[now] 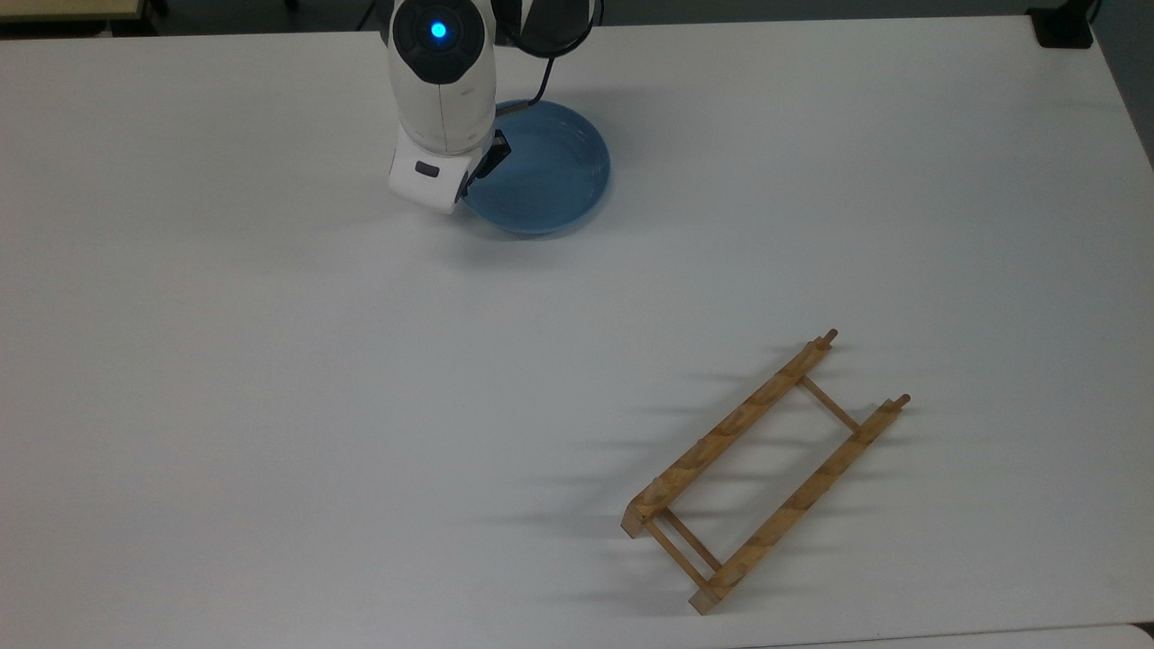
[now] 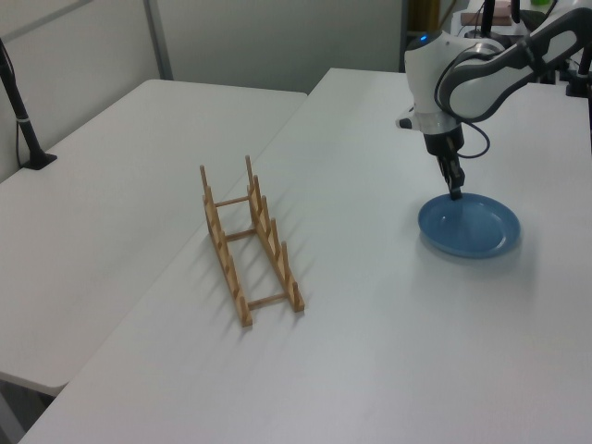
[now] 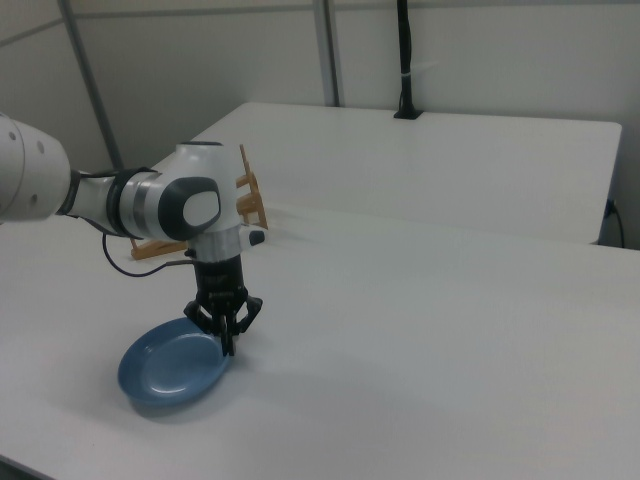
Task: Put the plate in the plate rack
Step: 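Close the gripper on the plate rim and lift it upright, then carry the upright plate over the wooden rack, then lower the plate edge-first into a slot between the rack pegs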
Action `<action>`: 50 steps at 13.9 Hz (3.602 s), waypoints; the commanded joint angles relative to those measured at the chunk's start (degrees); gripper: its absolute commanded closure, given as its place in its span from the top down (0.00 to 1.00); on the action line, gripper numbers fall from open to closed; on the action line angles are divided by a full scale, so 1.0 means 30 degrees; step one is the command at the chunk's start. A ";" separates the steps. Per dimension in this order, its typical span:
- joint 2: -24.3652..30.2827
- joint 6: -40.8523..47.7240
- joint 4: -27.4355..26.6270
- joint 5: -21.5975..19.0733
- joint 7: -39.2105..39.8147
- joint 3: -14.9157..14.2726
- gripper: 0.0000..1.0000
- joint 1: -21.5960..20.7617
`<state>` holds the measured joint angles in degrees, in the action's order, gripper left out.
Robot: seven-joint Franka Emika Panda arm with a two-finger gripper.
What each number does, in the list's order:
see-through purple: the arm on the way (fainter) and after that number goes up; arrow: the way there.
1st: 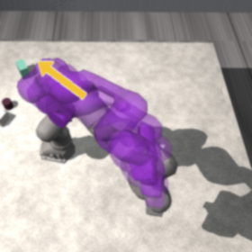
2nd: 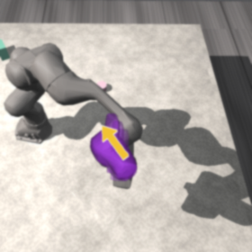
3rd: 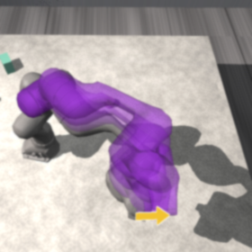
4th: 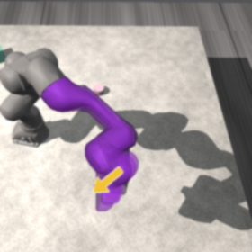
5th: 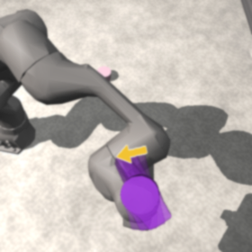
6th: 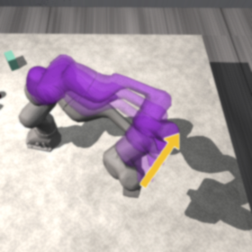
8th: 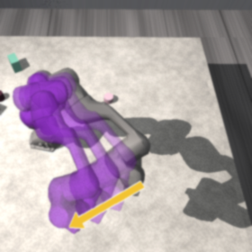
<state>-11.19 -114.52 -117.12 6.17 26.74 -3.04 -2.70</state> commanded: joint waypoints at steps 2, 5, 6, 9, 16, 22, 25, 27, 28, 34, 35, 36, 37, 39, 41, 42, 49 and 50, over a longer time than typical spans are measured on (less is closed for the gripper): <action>0.0271 0.3039 0.2792 -0.0328 -0.0272 -0.0101 0.00 -0.0125; 0.0301 0.5031 0.5486 -0.0620 -0.0302 -0.0071 0.00 -0.0183; 0.0301 0.5530 0.6278 -0.0970 -0.0302 -0.0071 0.00 -0.0213; 0.0271 0.6297 0.8682 -0.2726 -0.2839 0.0045 0.00 -0.0272; 0.0125 0.1396 1.0710 -0.2501 -1.2260 0.0046 0.00 -0.3749; -0.0781 -0.4041 1.0593 0.4788 -2.0537 0.0075 0.00 -0.6274; -0.1806 -0.4949 1.0622 0.8213 -2.3668 0.0075 0.00 -0.7037; -0.2042 -0.5275 1.0593 1.0820 -2.6216 0.0075 0.00 -0.7360; -0.2101 -0.5275 1.0593 1.1993 -2.7534 0.0075 0.00 -0.7565; -0.2802 -0.5041 1.0095 1.8938 -3.3604 0.0075 0.00 -0.9147; -0.3095 -0.5012 1.0095 1.9760 -3.4221 0.0075 0.00 -0.9410; -0.3417 -0.4982 1.0095 2.0465 -3.4691 0.0075 0.00 -0.9471; -0.3652 -0.4982 1.0124 2.0994 -3.5015 0.0075 0.00 -0.9500; -0.4063 -0.4982 1.0153 2.1758 -3.5573 0.0075 0.00 -0.9529; -0.4444 -0.4953 1.0183 2.2228 -3.5750 0.0075 0.00 -0.9530; -0.4619 -0.4866 1.0183 2.2433 -3.5809 0.0075 0.00 -0.9530; -0.5529 -0.4777 1.0241 2.3226 -3.6307 0.0075 0.00 -0.9793; -0.5616 -0.4748 1.0241 2.3197 -3.6307 0.0104 0.00 -0.9851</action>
<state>-27.44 -129.64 -86.50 74.40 -80.43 -2.19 -31.11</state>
